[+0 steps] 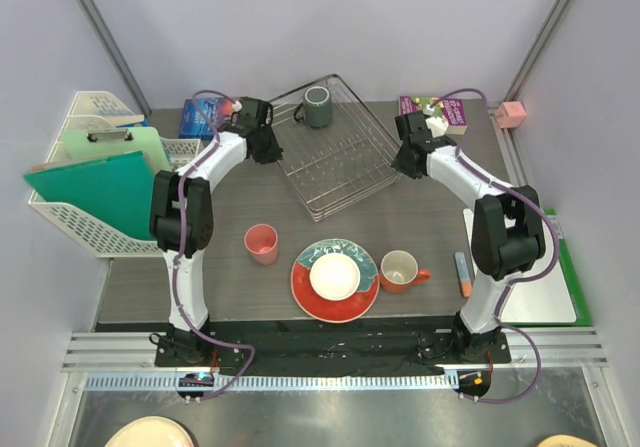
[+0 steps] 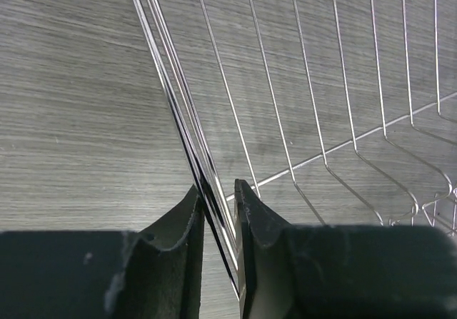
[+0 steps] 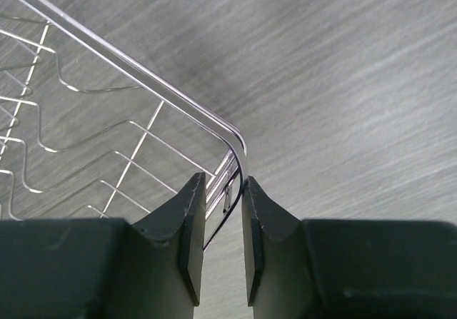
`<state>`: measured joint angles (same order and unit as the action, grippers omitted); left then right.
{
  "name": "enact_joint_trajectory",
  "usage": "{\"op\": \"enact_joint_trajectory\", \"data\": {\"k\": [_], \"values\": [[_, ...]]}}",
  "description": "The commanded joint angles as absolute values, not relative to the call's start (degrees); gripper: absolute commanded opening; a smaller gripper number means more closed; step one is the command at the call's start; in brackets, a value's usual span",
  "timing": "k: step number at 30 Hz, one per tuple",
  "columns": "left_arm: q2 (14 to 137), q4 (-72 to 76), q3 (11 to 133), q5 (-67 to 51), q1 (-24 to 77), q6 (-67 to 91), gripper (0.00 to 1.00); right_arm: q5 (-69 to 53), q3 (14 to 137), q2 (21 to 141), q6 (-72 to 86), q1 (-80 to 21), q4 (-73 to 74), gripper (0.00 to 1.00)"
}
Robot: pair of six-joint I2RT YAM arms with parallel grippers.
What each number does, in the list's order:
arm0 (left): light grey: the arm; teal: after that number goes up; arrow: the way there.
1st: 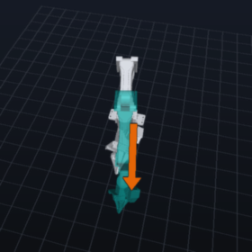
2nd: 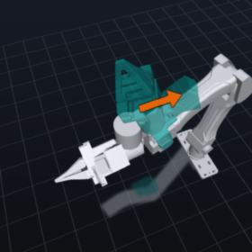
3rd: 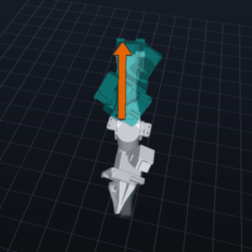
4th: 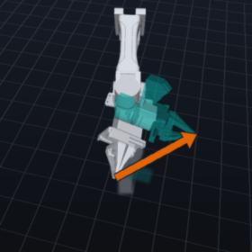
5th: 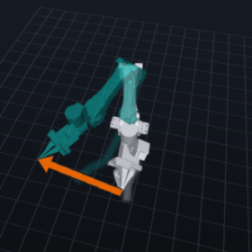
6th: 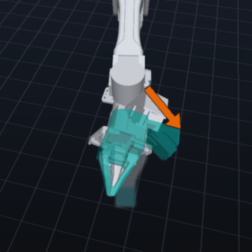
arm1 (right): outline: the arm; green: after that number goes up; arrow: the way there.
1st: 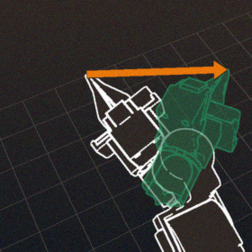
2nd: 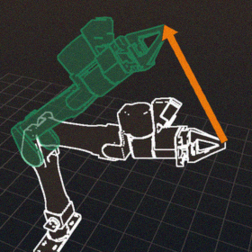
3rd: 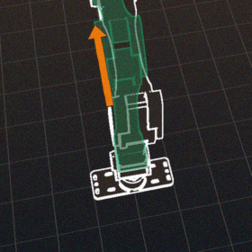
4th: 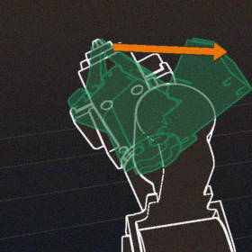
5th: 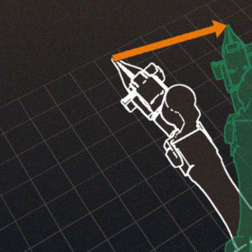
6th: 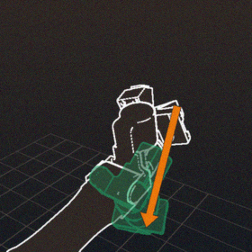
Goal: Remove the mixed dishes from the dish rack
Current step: Adjust the dish rack at the center of the board.
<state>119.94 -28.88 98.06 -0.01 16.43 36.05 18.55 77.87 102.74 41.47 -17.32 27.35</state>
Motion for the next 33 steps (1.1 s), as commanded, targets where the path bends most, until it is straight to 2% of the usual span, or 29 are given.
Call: {"op": "enact_joint_trajectory", "data": {"k": [1,9,16,33], "values": [[117.42,-25.93,96.59,-3.34,17.58,35.33,0.0,24.43,86.91,106.34,30.85,-17.32,25.31,0.01],[114.7,-23.21,94.66,-6.59,18.37,38.49,0.0,25.31,97.8,112.58,27.87,-14.94,27.68,0.01],[110.22,-19.16,91.5,-6.24,23.02,41.75,0.0,25.05,110.64,120.66,26.19,-13.62,32.16,0.01],[107.84,-10.29,86.05,-2.46,29.96,50.27,0.0,11.97,133.68,135.7,28.3,-13.89,36.04,0.01]]}}
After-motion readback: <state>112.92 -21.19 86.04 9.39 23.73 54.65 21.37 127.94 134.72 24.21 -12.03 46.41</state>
